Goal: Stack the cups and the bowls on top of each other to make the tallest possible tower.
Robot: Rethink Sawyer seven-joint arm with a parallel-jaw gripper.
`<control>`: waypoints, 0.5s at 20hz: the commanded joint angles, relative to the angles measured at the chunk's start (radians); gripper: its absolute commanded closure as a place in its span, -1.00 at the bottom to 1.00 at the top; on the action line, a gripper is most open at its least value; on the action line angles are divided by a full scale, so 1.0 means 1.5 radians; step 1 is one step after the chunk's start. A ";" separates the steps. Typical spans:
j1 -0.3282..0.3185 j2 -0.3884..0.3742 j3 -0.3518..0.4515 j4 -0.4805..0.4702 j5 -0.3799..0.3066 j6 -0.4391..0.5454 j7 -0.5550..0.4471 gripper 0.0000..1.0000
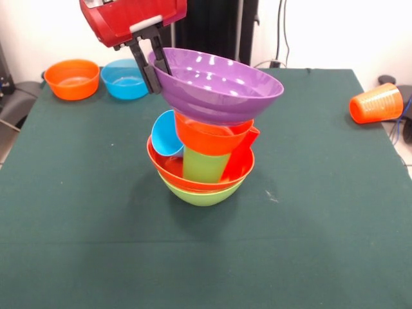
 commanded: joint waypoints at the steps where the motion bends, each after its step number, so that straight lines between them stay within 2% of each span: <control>1: 0.031 0.026 -0.042 0.030 -0.057 -0.041 -0.105 1.00; 10: 0.034 0.028 -0.047 0.034 -0.059 -0.054 -0.101 1.00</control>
